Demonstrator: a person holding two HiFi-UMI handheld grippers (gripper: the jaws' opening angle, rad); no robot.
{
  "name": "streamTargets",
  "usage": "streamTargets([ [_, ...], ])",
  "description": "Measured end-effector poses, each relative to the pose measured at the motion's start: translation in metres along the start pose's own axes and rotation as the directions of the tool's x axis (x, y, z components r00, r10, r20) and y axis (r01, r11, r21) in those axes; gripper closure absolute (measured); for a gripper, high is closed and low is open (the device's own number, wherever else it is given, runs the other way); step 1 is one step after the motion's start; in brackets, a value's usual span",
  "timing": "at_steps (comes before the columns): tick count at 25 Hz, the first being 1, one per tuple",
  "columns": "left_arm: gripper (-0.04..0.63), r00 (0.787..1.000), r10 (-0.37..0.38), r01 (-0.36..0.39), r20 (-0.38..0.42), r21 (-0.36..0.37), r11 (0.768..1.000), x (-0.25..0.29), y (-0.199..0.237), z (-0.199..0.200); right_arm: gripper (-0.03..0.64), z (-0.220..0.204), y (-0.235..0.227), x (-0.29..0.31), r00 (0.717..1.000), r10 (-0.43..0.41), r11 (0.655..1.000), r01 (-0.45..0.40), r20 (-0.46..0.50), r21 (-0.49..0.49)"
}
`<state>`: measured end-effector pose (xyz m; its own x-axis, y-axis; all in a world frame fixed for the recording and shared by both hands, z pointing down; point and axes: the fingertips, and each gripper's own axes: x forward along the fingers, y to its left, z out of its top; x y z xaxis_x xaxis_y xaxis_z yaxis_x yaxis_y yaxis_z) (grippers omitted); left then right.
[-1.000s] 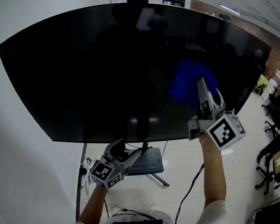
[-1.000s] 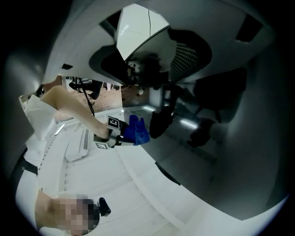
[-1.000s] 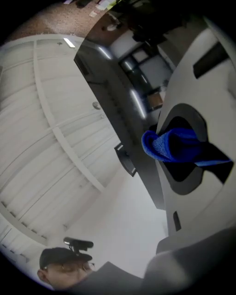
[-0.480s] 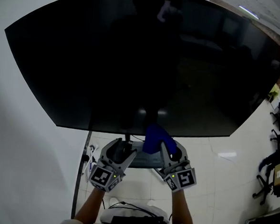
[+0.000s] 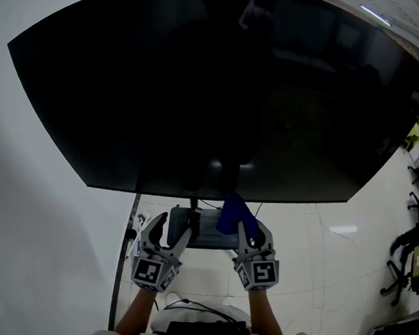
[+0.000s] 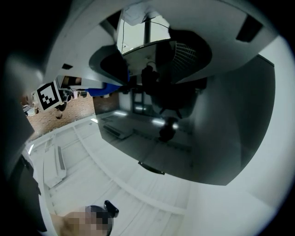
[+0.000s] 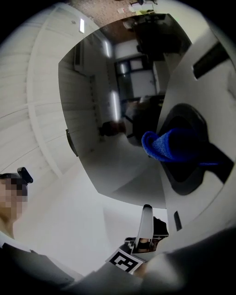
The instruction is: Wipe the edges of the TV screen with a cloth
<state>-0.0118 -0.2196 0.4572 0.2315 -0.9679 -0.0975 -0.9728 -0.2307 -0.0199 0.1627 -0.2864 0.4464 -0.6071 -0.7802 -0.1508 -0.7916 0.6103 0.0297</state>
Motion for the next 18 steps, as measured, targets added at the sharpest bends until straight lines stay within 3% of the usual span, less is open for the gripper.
streamTargets([
  [4,0.313,1.0,-0.005,0.005,0.013,0.02,1.0,0.0018,0.0032,0.0063,0.549,0.0008,0.0022,0.0036,1.0,-0.004,1.0,0.005,-0.024,0.025],
  [13,0.313,1.0,-0.018,0.018,0.003,0.001,1.0,0.006,-0.0028,-0.0001,0.549,-0.0012,-0.0057,0.002,0.999,-0.024,1.0,0.024,0.022,0.007],
  [18,0.313,1.0,-0.021,0.021,0.004,-0.01,1.0,0.0078,-0.0015,-0.0018,0.549,0.0056,0.0039,0.0025,1.0,-0.008,0.998,0.009,-0.004,0.054],
])
